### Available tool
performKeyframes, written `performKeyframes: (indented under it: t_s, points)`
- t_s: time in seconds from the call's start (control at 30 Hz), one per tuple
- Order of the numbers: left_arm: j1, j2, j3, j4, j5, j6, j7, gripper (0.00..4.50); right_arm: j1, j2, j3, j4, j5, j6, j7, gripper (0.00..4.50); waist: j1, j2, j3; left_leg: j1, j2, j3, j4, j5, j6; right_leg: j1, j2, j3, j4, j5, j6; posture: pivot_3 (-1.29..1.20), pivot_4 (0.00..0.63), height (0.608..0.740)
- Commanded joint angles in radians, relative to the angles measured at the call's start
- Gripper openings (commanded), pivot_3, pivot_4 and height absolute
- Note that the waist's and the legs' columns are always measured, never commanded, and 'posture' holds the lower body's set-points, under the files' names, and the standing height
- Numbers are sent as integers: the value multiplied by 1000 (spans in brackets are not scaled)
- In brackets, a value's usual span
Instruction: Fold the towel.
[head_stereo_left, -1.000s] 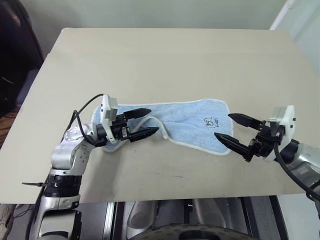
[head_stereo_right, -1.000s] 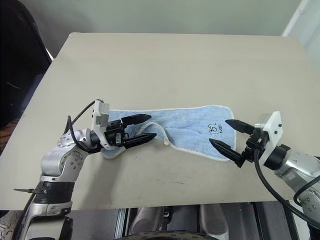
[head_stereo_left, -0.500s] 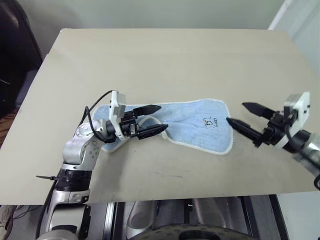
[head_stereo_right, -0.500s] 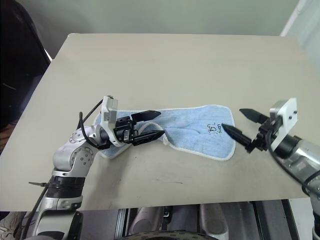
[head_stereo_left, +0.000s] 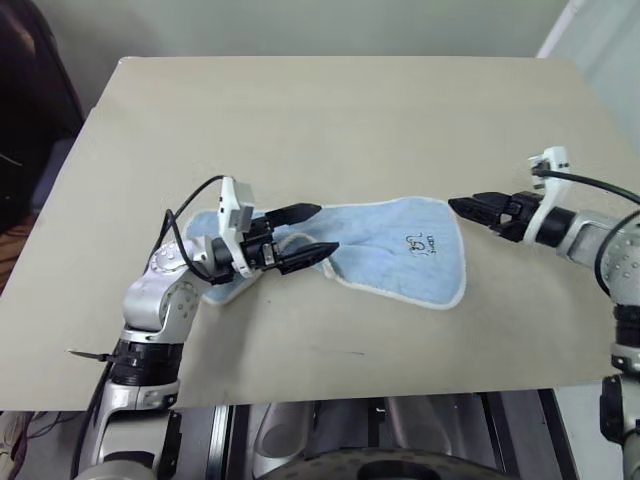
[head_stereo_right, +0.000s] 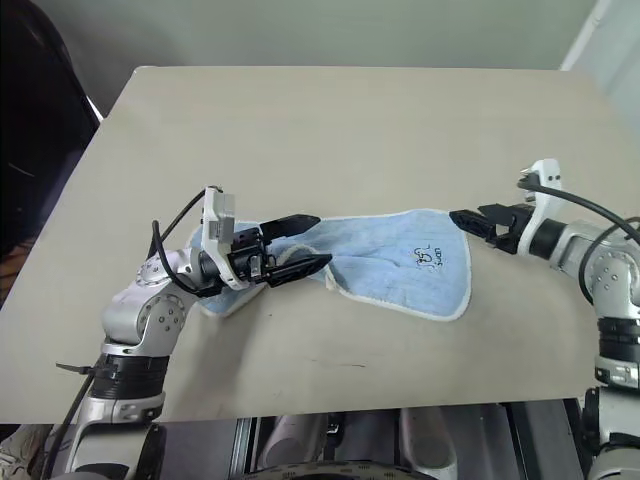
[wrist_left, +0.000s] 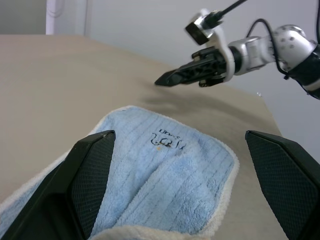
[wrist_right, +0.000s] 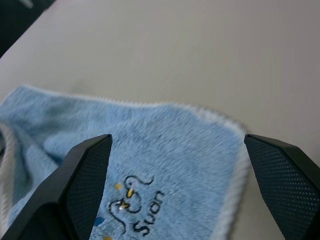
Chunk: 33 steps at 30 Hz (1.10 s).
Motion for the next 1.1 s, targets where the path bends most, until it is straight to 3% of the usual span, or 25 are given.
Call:
performKeyframes:
  t_s: [0.03,0.63,1.1]
  points:
    - [20,15,-1,-56,-11,7,1,4500,-86,17,41,133,-90,-71,82,4474,0,0,0,0,0,0,0,0,0,0,0,0,0,0,0,0,150,703]
    - [75,161,-1,-189,75,18,58,4500,-300,123,132,570,-351,-235,364,4474,-4,1,0,0,4,0,-1,-1,-1,-3,1,-2,1,2,-9,0,150,703]
    - [82,172,23,-224,49,37,111,4500,-407,127,114,809,-496,-439,410,4474,-4,1,0,0,5,0,-2,-1,-3,-4,1,-3,3,2,-12,0,150,703]
